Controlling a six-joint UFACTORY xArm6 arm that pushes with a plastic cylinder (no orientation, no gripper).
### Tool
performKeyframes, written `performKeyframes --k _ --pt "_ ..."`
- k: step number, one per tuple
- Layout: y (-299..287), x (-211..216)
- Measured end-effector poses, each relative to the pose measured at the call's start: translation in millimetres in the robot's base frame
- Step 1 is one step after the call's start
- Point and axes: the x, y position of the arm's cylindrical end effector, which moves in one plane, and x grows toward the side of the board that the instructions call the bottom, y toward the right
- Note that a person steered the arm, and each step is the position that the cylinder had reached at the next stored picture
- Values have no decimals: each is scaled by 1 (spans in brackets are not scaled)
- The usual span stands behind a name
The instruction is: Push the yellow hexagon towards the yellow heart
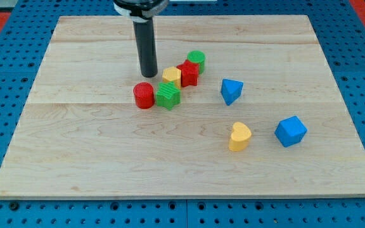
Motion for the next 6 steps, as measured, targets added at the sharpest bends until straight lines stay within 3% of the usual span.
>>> performKeyframes --k 1,5,6 --pt "39 5" --pt "149 104" --pt "178 93"
